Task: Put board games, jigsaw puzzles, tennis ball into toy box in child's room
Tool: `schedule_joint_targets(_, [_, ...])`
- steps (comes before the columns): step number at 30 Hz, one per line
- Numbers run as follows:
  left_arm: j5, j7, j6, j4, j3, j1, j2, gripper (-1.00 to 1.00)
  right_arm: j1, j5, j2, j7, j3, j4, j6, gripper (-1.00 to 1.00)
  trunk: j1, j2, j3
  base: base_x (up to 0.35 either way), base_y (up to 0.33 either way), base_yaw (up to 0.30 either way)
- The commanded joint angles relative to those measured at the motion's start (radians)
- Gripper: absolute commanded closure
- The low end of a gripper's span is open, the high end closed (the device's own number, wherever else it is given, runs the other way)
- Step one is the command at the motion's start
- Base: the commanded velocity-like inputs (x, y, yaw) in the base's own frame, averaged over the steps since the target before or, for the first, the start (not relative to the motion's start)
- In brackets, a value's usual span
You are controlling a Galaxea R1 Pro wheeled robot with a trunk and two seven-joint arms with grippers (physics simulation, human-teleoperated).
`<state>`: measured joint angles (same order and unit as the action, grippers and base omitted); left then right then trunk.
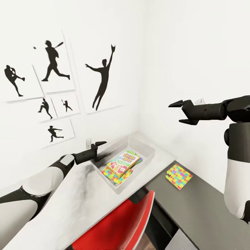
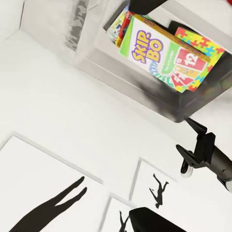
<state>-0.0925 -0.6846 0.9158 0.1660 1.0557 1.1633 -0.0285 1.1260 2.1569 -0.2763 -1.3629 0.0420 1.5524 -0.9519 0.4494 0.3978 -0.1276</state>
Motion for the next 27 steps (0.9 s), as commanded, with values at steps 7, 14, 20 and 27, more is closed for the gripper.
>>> schedule_joint_targets(7, [-0.010, -0.008, 0.005, 0.001, 0.006, 0.001, 0.001, -1.00, 0.001, 0.009, 0.000, -0.010, 0.001, 0.000, -0.010, -1.00, 0.001, 0.002, 0.002, -0.040, 0.021, 0.000])
schedule_joint_targets(14, [-0.010, -0.009, 0.005, 0.001, 0.006, 0.001, 0.001, -1.00, 0.001, 0.009, 0.000, -0.010, 0.001, 0.000, -0.010, -1.00, 0.001, 0.002, 0.005, -0.024, 0.012, -0.086])
schedule_joint_targets(20, [-0.010, -0.009, 0.005, 0.001, 0.005, 0.001, 0.001, -1.00, 0.001, 0.009, 0.000, -0.010, 0.001, 0.000, -0.010, -1.00, 0.001, 0.002, 0.009, -0.099, 0.083, -0.192])
schedule_joint_targets(27, [-0.010, -0.009, 0.005, 0.001, 0.004, 0.001, 0.001, -1.00, 0.001, 0.009, 0.000, -0.010, 0.001, 0.000, -0.010, -1.00, 0.001, 0.002, 0.015, -0.037, 0.038, -0.222])
